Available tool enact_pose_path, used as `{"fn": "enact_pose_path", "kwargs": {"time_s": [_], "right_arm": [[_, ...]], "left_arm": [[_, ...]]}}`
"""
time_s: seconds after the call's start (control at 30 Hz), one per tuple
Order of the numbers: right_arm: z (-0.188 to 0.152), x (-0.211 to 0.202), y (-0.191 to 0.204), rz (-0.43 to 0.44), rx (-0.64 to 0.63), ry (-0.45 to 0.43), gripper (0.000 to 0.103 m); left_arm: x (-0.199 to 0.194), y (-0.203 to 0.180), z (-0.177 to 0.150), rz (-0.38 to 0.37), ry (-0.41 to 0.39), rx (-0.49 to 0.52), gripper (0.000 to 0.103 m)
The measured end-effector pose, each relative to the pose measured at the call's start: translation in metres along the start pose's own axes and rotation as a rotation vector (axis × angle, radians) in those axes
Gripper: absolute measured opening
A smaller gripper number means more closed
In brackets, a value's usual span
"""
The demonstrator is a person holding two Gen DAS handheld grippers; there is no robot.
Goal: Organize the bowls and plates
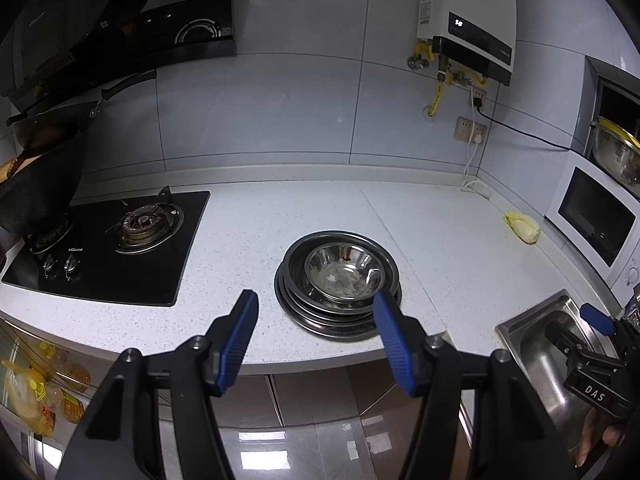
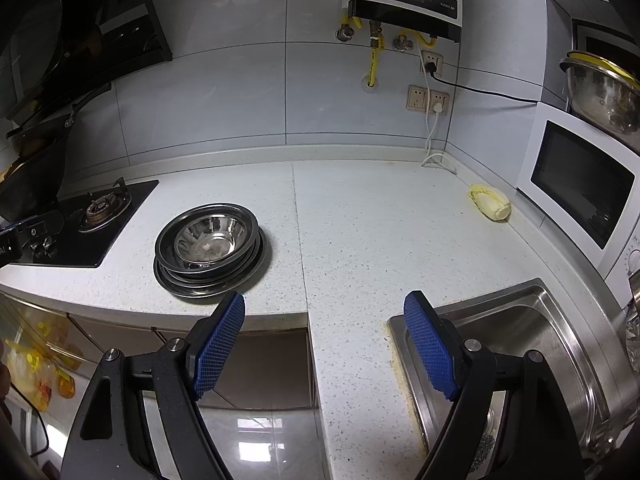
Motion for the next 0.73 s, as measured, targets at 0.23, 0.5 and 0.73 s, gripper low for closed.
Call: {"fn": "enact_pose_path", "kwargs": {"time_s": [0.23, 0.5, 0.73], "right_arm": [[-0.001, 0.002, 0.0, 0.003, -0.001, 0.002, 0.078], [0.002, 0.007, 0.003, 0.01, -0.019, -0.001, 0.078], [0.005, 0.011, 0.007, 0.014, -0.024, -0.003, 0.078]], "left_arm": [[0.002, 0.0, 0.004, -0.008, -0.006, 0.0, 0.058], [0.004, 0.001, 0.005, -0.006, -0.011, -0.001, 0.058], [0.009, 0.002, 0.007, 0.011, -0.007, 0.007, 0.058]]}}
Point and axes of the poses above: each gripper's, at about its wrist camera, not at the fingertips, and x roughly the way its jaws point, y to its left, z to its top, the point moved 8 cm from there along x, roughly the way its jaws point, and after that the axes turned 4 degrees about -z, right-handed, at the moved point
